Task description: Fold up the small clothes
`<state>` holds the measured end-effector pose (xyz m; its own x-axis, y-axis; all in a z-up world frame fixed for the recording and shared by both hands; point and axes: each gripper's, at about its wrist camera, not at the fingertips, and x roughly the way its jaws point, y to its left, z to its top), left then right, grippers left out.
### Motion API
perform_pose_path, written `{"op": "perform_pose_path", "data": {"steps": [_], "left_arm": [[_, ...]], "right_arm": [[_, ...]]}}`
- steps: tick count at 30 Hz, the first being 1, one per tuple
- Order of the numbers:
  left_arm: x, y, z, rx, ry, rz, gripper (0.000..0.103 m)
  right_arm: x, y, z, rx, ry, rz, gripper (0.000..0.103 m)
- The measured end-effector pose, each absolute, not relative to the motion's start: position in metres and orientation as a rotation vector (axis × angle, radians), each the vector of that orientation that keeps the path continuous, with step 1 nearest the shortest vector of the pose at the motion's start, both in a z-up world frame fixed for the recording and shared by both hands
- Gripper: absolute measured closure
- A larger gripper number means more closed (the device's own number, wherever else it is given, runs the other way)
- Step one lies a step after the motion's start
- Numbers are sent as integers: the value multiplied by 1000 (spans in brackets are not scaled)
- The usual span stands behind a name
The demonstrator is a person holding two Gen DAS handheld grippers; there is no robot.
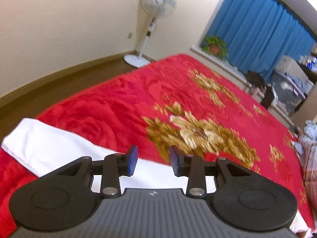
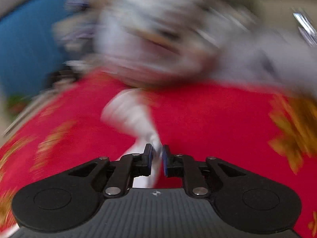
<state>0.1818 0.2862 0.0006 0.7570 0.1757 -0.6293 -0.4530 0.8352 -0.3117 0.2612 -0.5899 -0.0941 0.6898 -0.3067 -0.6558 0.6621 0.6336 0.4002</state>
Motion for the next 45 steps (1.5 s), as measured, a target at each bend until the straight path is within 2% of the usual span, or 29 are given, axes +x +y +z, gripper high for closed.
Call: {"op": "perform_pose_path", "data": {"steps": [3, 11, 12, 13, 18, 20, 21, 22, 23, 26, 27, 28, 30, 34, 35, 37, 39, 42, 45], "left_arm": [[189, 268, -7, -439, 657, 310, 64], [205, 233, -27, -345, 707, 240, 64], [205, 231, -29, -343, 710, 237, 64], [207, 230, -30, -341, 713, 233, 64], [209, 224, -31, -334, 719, 221, 64], [212, 222, -32, -330, 722, 211, 64], [212, 221, -32, -328, 722, 207, 64], [214, 219, -33, -325, 724, 202, 64], [215, 218, -33, -321, 724, 198, 64], [216, 212, -36, -304, 730, 188, 64], [217, 211, -37, -295, 732, 184, 64], [217, 209, -38, -286, 732, 181, 64], [216, 206, -39, -273, 731, 174, 64], [215, 202, -45, -266, 743, 145, 64], [215, 199, -47, -262, 752, 131, 64], [216, 191, -53, -259, 780, 84, 64], [217, 181, -61, -258, 825, 8, 64], [216, 161, -73, -258, 891, -139, 64], [210, 135, -87, -199, 945, -294, 62]], "right_arm": [[249, -619, -126, 843, 650, -552, 81], [250, -638, -133, 834, 617, -529, 82], [253, -641, -131, 835, 614, -533, 89], [255, -643, -133, 831, 607, -540, 103], [247, -662, -128, 836, 554, -657, 103], [243, -668, -130, 894, 587, -713, 93], [241, -670, -132, 927, 591, -716, 70], [240, -670, -134, 950, 572, -684, 57], [242, -669, -134, 942, 567, -661, 53], [255, -666, -136, 855, 582, -639, 52], [259, -666, -138, 845, 583, -630, 63], [261, -668, -140, 845, 581, -614, 99], [262, -670, -137, 838, 541, -600, 100], [247, -687, -112, 742, 333, -740, 100], [245, -694, -112, 724, 343, -798, 100], [247, -702, -123, 696, 419, -827, 95], [250, -703, -134, 683, 484, -828, 95], [249, -699, -135, 665, 504, -886, 67], [242, -684, -122, 619, 481, -916, 65]]}}
